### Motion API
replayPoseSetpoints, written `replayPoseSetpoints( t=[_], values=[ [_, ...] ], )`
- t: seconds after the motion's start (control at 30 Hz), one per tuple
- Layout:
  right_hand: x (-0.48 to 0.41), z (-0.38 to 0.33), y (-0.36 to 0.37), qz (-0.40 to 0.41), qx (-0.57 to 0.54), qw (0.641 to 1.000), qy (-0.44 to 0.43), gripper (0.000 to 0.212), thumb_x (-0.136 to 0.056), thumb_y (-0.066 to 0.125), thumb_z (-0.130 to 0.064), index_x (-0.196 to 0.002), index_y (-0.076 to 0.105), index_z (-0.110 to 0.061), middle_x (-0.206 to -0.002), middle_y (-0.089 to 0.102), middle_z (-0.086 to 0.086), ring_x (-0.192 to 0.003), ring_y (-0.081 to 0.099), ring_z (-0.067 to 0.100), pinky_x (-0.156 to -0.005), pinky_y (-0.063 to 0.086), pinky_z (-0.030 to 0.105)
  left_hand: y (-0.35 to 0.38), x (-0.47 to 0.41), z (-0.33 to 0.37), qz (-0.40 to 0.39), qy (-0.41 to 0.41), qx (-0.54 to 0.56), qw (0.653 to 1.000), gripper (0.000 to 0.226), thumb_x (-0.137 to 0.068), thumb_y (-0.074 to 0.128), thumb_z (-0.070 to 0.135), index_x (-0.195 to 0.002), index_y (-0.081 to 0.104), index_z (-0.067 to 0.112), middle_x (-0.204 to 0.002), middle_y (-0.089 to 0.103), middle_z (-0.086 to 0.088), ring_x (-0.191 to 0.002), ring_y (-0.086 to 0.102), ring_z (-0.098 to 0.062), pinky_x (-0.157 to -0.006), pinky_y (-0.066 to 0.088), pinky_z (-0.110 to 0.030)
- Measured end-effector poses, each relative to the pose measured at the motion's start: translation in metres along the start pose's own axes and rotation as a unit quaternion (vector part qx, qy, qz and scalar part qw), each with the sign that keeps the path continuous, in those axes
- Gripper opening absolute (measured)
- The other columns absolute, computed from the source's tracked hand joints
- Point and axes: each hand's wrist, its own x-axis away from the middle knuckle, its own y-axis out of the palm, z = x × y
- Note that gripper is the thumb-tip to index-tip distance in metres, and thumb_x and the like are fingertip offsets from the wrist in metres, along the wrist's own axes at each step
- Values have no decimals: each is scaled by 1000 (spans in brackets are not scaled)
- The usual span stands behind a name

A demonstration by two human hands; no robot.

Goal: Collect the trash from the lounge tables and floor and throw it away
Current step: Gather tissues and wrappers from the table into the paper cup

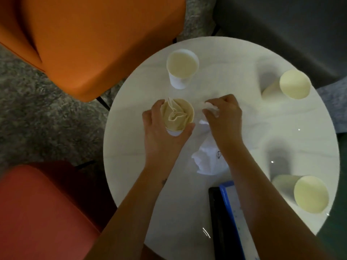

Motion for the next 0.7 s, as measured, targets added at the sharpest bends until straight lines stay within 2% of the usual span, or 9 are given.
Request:
replayPoseSetpoints(
  t=[0.07,0.13,0.2,0.3,0.37,0.43,0.53,0.63,0.7],
  values=[
    [10,-18,-9,70,-61,995,26,16,-78,70,-11,-92,68,-4,-86,62,10,-69,48,10,-63,33,6,-3,-1,-1,-45,15,-23,999,85,-60,68,55,-127,44,8,-122,49,-9,-93,30,2,-77,18,10],
    [20,-37,-14,103,-121,986,57,16,-75,73,-18,-85,62,-11,-70,57,-8,-59,48,1,-59,35,3,-8,2,-2,-63,32,-14,997,88,-59,75,48,-128,42,6,-123,48,-10,-104,35,-7,-80,18,10],
    [29,-53,-12,95,-133,984,72,17,-74,74,-23,-75,58,-17,-58,50,-14,-55,48,0,-55,35,7,-12,4,-3,-62,44,-1,997,88,-57,84,34,-128,42,2,-121,50,-12,-111,41,-19,-83,25,5],
    [37,-63,-1,72,-72,991,82,11,-70,76,-20,-72,66,-15,-65,59,-4,-71,49,13,-68,42,27,-18,6,-1,-63,66,17,996,89,-52,89,18,-125,44,-2,-111,51,-10,-100,54,-28,-75,42,-18],
    [38,-65,5,82,-35,993,80,11,-66,77,-15,-71,70,-9,-71,62,6,-77,47,24,-70,40,37,-21,6,-1,-81,68,32,994,86,-52,89,16,-124,45,-1,-107,52,-8,-93,54,-21,-71,40,-9],
    [38,-67,9,80,2,995,67,12,-65,77,-12,-63,68,-5,-63,59,10,-71,48,29,-65,35,34,-23,4,-1,-106,39,48,992,81,-56,86,19,-124,45,3,-110,54,-8,-90,47,-9,-66,35,2],
    [35,-73,11,81,88,992,42,19,-65,74,-3,-51,61,-7,-47,52,5,-62,43,24,-64,24,30,-23,0,-2,-122,42,26,991,67,-63,80,18,-120,48,4,-105,55,-3,-87,43,-7,-64,35,-1],
    [38,-76,10,70,160,985,4,20,-77,56,-12,-58,64,-11,-51,54,1,-67,43,23,-66,12,27,-22,-3,-1,-123,39,12,992,57,-69,75,12,-119,49,8,-105,52,-1,-85,47,-11,-60,32,-7],
    [43,-77,9,33,198,979,-28,27,-79,44,-21,-64,64,-11,-61,59,2,-73,48,26,-67,16,30,-20,-4,-2,-132,26,-12,991,58,-75,71,14,-126,44,13,-114,51,-4,-82,45,-7,-59,32,-7]
  ],
)
